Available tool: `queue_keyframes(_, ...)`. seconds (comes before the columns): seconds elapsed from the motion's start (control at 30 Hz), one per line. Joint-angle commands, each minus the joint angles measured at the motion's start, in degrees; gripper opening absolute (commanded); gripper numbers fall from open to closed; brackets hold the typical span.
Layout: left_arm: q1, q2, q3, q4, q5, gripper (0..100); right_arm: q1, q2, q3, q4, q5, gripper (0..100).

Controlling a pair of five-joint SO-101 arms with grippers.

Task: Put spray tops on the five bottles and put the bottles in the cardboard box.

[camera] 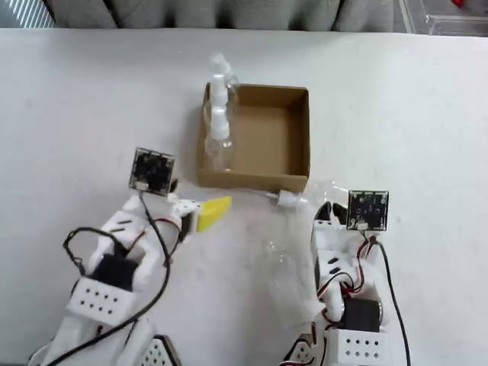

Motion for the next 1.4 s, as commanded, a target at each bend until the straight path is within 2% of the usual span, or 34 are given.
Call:
queue_keyframes(0.0, -3.47, -11.74, -0.09, 15.56, 0.09, 37, 0.22, -0.22, 0.53, 0.31, 0.70, 1.7)
queue_keyframes(0.1, -6.81, -16.75, 2.73, 21.19, 0.09, 37, -0.48, -0.13, 0.53, 2.51, 1.58, 1.6)
queue_keyframes(0.17, -9.19, -19.65, 6.24, 21.71, -0.18, 33, -1.19, -0.13, 0.53, 3.30, 3.87, 1.6)
queue_keyframes(0.37, -14.81, -26.77, 15.03, 19.34, -0.44, 3, -1.36, -0.13, 0.35, 2.77, 6.95, 1.6)
queue_keyframes(0.4, -15.60, -27.91, 16.18, 19.08, -0.44, 1, -1.36, -0.13, 0.18, 2.95, 7.82, 1.6)
queue_keyframes(0.53, -18.24, -31.52, 19.16, 20.92, -1.05, 8, -1.36, -0.13, -0.18, 2.86, 10.11, 1.6)
queue_keyframes(0.67, -19.82, -32.31, 19.08, 23.91, -7.47, 8, -3.47, -0.13, -3.25, 5.58, 13.19, 1.6)
queue_keyframes(0.77, -19.47, -32.31, 19.08, 24.00, -7.74, 8, -8.57, -0.04, -6.86, 10.86, 16.09, 1.6)
queue_keyframes(0.83, -19.47, -32.31, 19.08, 24.09, -7.82, 8, -10.77, -0.04, -7.12, 10.86, 16.00, 1.8)
queue_keyframes(1.03, -19.47, -32.31, 19.08, 24.18, -8.00, 8, -12.09, 1.19, -7.03, 7.69, 16.00, 1.6)
queue_keyframes(1.2, -19.38, -32.31, 19.08, 24.18, -8.00, 8, -11.74, 13.58, -8.00, 0.84, 13.71, 1.6)
queue_keyframes(1.37, -19.56, -32.22, 19.08, 24.18, -8.00, 8, -11.65, 35.12, -17.14, -3.56, 9.23, 1.6)
